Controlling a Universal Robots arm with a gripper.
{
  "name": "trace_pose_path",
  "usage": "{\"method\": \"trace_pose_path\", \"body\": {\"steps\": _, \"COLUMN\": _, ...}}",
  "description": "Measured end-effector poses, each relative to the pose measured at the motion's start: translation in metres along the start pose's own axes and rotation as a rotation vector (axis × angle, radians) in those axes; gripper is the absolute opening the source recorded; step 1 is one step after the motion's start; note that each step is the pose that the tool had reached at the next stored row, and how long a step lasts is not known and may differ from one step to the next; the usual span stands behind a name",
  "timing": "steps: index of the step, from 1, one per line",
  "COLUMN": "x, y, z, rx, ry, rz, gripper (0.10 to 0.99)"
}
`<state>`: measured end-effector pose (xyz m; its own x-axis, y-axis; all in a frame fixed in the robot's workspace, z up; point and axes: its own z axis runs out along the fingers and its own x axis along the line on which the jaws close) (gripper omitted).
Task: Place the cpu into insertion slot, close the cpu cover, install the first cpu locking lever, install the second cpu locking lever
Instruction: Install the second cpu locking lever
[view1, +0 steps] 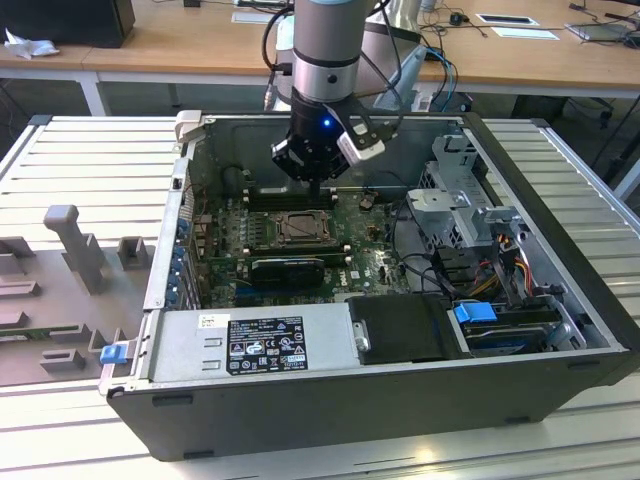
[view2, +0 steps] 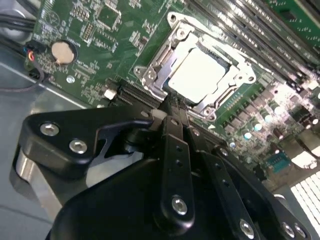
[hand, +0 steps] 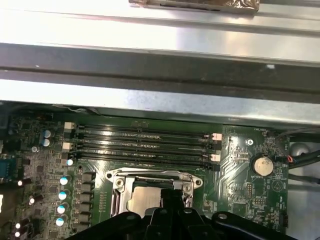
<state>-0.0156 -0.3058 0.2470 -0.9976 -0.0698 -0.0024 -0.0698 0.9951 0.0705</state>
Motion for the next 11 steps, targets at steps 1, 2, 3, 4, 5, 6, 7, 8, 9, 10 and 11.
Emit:
{"method": "trace_pose_path", "body": {"steps": 1, "x": 0.0001, "y": -0.0009, "z": 0.0000, "rx": 0.000, "ry": 0.0000, "rz": 0.000, "gripper": 0.106}}
{"method": "trace_pose_path", "body": {"steps": 2, "x": 0.0003, "y": -0.0019, "z": 0.0000, "rx": 0.000, "ry": 0.0000, "rz": 0.000, "gripper": 0.106}}
{"method": "trace_pose_path", "body": {"steps": 3, "x": 0.0004, "y": -0.0037, "z": -0.0001, "rx": 0.000, "ry": 0.0000, "rz": 0.000, "gripper": 0.106}}
{"method": "trace_pose_path", "body": {"steps": 4, "x": 0.0006, "y": -0.0059, "z": -0.0001, "rx": 0.000, "ry": 0.0000, "rz": 0.000, "gripper": 0.106}}
{"method": "trace_pose_path", "body": {"steps": 5, "x": 0.0008, "y": -0.0082, "z": -0.0001, "rx": 0.000, "ry": -0.0001, "rz": 0.000, "gripper": 0.106}}
{"method": "trace_pose_path", "body": {"steps": 6, "x": 0.0011, "y": -0.0104, "z": 0.0000, "rx": 0.000, "ry": -0.0001, "rz": 0.000, "gripper": 0.106}}
{"method": "trace_pose_path", "body": {"steps": 7, "x": 0.0017, "y": -0.0176, "z": 0.0000, "rx": 0.000, "ry": 0.0000, "rz": 0.000, "gripper": 0.106}}
{"method": "trace_pose_path", "body": {"steps": 8, "x": 0.0019, "y": -0.0203, "z": 0.0000, "rx": 0.000, "ry": 0.0000, "rz": 0.000, "gripper": 0.106}}
{"method": "trace_pose_path", "body": {"steps": 9, "x": 0.0022, "y": -0.0227, "z": -0.0002, "rx": 0.000, "ry": 0.0000, "rz": 0.000, "gripper": 0.106}}
{"method": "trace_pose_path", "body": {"steps": 10, "x": 0.0025, "y": -0.0253, "z": -0.0004, "rx": 0.000, "ry": -0.0001, "rz": 0.000, "gripper": 0.106}}
{"method": "trace_pose_path", "body": {"steps": 11, "x": 0.0027, "y": -0.0264, "z": -0.0013, "rx": 0.000, "ry": 0.0000, "rz": 0.000, "gripper": 0.106}}
